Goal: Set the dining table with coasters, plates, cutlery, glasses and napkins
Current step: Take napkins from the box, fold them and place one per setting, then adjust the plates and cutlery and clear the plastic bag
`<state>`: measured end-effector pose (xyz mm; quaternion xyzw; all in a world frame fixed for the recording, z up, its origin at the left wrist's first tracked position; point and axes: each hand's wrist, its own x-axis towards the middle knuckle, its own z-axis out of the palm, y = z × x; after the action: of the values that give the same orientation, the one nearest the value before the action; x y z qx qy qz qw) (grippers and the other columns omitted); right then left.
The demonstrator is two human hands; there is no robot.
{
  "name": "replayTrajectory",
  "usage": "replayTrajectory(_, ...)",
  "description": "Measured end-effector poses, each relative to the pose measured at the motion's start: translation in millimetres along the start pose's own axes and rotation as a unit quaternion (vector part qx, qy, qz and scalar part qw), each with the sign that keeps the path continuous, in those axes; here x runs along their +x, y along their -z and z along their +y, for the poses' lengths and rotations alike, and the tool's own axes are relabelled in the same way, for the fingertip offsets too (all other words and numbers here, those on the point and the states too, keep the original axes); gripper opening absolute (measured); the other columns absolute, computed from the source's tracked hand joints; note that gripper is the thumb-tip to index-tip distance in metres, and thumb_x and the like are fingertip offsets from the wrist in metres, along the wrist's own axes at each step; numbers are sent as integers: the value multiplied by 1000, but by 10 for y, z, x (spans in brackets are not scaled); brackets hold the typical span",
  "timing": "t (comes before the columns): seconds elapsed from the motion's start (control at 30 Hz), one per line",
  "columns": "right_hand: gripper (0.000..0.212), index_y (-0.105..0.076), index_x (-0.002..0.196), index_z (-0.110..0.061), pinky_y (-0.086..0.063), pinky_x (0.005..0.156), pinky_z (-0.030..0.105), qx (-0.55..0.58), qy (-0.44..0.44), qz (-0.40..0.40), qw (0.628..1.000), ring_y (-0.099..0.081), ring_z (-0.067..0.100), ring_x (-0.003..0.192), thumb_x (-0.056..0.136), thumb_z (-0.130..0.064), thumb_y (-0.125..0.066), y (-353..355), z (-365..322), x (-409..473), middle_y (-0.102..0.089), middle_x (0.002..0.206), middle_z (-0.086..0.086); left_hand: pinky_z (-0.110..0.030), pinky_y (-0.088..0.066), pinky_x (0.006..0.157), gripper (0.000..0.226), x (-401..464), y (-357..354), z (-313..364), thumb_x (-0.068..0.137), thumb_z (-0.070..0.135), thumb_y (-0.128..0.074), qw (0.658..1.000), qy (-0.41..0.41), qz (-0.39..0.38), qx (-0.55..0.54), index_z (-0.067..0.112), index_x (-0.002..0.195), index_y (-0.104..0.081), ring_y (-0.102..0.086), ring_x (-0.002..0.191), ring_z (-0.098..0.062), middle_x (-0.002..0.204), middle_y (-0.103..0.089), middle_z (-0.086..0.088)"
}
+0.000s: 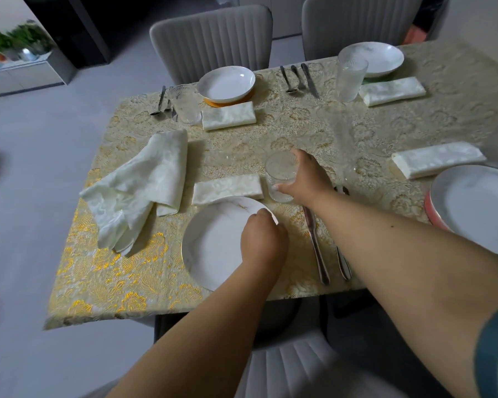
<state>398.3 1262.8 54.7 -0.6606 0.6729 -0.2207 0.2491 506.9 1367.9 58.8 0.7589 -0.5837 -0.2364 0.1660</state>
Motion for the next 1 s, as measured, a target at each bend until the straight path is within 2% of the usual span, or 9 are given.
replayTrajectory(0.07,104,-17,149,-14,-35,105,39,-18,3,0,1000,-34,28,135,71,-43,-80,33,-30,-27,-30,151,10,-26,-37,77,31,9,22,-31,96,26,-50,1000,2,0,9,7,120,-54,-58,105,-25,114,-62,-9)
replayTrajectory(0.13,105,-18,150,-13,-32,108,40,-33,21,32,999,-29,27,138,71,-49,-77,77,-83,-61,-27,152,10,-25,-36,77,33,19,59,-90,97,31,-49,1000,8,-1,21,9,122,-52,-57,106,-24,115,-62,-8)
replayTrajectory(0.27,85,-30,146,-11,-28,111,35,18,64,132,989,-29,25,138,79,-44,-70,142,-351,-190,-34,149,10,-26,-40,88,40,39,187,-221,97,37,-48,999,22,16,39,12,128,-50,-56,111,-20,120,-60,-5)
replayTrajectory(0.37,67,-40,140,-10,-31,107,31,51,92,137,985,-36,23,133,85,-38,-66,99,-652,-341,-44,142,8,-30,-44,93,43,-12,380,-334,96,37,-49,998,44,38,34,12,132,-50,-57,112,-21,127,-57,-5)
replayTrajectory(0.53,43,-55,122,-11,-43,93,33,89,109,88,986,-51,22,113,87,-35,-63,-149,-1054,-642,-57,120,6,-32,-43,85,38,-165,799,-654,93,33,-54,995,67,72,12,11,125,-53,-56,109,-25,124,-53,-7)
replayTrajectory(0.7,30,-61,106,-14,-44,79,29,107,114,1,988,-56,20,95,87,-37,-63,-475,-1540,-960,-60,100,1,-30,-41,78,40,-322,1271,-1135,91,37,-57,990,111,81,-8,15,124,-53,-58,108,-25,120,-59,-5)
replayTrajectory(0.87,31,-59,107,-16,-40,69,26,94,120,-64,986,-58,18,87,88,-40,-60,-835,-2167,-1383,-62,95,-2,-30,-43,80,40,-604,1790,-1833,91,37,-56,986,129,106,-14,15,124,-55,-58,108,-25,119,-61,-6)
replayTrajectory(1.0,32,-58,109,-16,-44,72,27,96,117,-79,985,-58,18,88,89,-41,-59,-1225,-2734,-1812,-60,96,-1,-33,-48,86,40,-893,2246,-2513,89,39,-57,983,140,119,-25,16,122,-55,-59,107,-24,116,-62,-5)
